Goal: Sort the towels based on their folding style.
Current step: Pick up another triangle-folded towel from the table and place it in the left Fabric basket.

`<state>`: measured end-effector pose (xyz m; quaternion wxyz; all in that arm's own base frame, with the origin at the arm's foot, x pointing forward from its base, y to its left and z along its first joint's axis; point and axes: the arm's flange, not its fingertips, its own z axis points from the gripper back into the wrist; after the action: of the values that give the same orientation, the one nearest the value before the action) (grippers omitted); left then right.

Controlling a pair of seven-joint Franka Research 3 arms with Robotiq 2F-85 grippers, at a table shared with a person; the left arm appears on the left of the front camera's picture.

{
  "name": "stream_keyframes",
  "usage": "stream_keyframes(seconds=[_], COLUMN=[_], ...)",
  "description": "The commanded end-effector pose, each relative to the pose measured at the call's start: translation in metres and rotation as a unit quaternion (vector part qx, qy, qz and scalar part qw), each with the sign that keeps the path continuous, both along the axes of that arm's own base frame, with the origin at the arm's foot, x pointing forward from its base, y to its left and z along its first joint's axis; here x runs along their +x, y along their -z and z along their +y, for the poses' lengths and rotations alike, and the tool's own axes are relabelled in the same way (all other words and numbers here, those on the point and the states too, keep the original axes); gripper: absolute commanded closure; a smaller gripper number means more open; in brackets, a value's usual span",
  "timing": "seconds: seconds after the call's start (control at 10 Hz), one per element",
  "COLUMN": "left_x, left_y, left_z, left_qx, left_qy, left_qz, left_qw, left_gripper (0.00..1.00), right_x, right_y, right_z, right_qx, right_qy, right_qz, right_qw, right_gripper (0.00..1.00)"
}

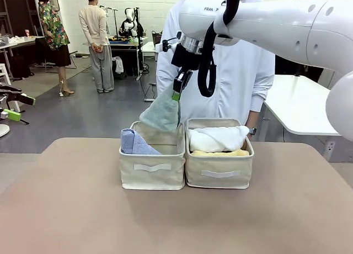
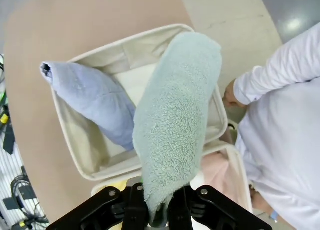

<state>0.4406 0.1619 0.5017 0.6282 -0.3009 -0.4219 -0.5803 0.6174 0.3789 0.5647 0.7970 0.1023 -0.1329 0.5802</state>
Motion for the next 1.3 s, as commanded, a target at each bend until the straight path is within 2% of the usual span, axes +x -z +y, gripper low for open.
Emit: stream_keyframes(seconds=[0.0,0.2,0.4,0.5,0.9,1.2], left_x=[-0.001,-0.001,-0.001,-0.001,-0.001,-0.001], left_y=[-0.002,-0.002,-0.002,-0.002,-0.002,-0.002], left_z=[0.000,0.000,0.000,0.000,0.000,0.000], left_qx=[-0.009,-0.009,-0.009,-0.009,-0.009,-0.009], left_qy=[-0.004,-0.004,-0.004,-0.004,-0.004,-0.004], left_qz=[0.000,0.000,0.000,0.000,0.000,0.000], left_qw=[1.000,1.000,1.000,1.000,1.000,1.000], left_gripper=[0.00,0.00,0.00,0.00,0.00,0.00], right_x=[0.021,0.032,0.042,0.015,0.015,0.025], right_y=[0.002,0.010,0.026,0.031,0.031,0.048], right_z=[0.011,0.022,0.033,0.010,0.010,0.022], right_qx=[-0.001,-0.014,-0.025,-0.004,-0.004,-0.025], right_qy=[0.003,0.003,-0.003,-0.004,-0.004,-0.018], right_qz=[0.013,0.022,0.045,0.027,0.027,0.047], right_qw=[1.000,1.000,0.999,1.000,1.000,0.998], right_gripper=[0.90,0.90,0.90,0.90,0.90,0.90])
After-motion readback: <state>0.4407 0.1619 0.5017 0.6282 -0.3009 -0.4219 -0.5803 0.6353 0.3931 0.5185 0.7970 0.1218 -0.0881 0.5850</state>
